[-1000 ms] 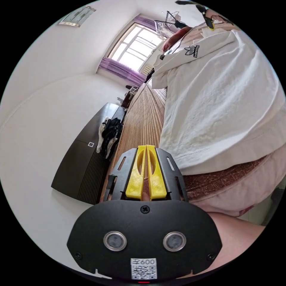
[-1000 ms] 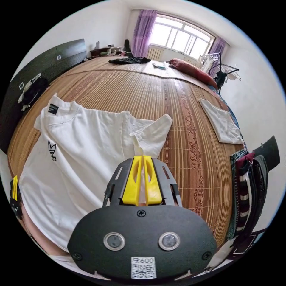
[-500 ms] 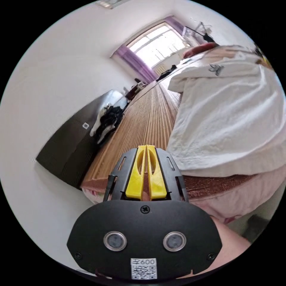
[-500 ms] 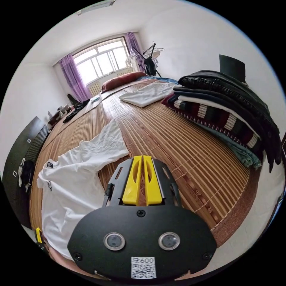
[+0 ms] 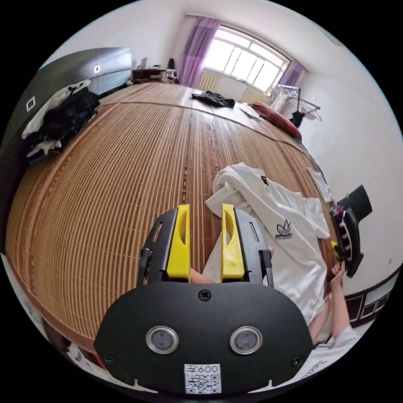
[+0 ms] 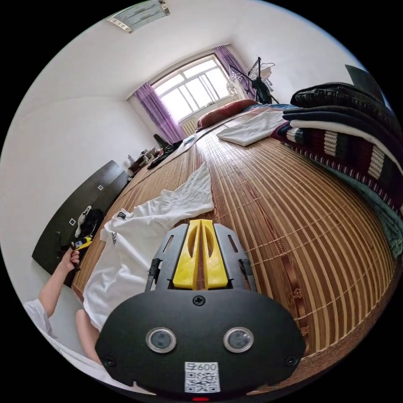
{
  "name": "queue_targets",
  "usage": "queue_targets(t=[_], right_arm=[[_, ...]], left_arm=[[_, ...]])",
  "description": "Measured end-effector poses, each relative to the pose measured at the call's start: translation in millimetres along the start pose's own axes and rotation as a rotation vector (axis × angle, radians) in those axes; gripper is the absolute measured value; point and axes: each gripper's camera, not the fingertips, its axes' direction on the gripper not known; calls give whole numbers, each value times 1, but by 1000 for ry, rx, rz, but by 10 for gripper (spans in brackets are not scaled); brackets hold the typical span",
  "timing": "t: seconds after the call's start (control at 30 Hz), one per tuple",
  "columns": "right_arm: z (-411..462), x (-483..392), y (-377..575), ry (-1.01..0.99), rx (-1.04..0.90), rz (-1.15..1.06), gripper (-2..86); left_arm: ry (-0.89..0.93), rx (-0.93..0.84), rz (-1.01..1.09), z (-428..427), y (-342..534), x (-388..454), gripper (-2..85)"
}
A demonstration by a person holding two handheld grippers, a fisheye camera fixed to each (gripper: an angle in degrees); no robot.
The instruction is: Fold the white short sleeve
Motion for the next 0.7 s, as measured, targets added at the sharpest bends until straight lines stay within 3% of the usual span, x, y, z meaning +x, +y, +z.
queue_targets(t=[0.1, 0.17, 0.33, 0.5, 0.7], right_arm=[[-1, 11, -4, 20, 1, 17, -9], [4, 13, -9, 38, -35, 1, -9], [8, 26, -19, 34, -94, -12, -9], [2, 41, -23, 4, -85, -9, -9], [-1, 54, -32, -2, -98, -2, -9]], left_arm=[[126, -5, -95, 18, -4, -22, 109], [83, 69, -145, 19, 6, -29, 107], [-75, 63, -39, 30, 1, -28, 93], [-60, 137, -51, 17, -8, -45, 114], [77, 144, 16, 8, -29, -53, 120]])
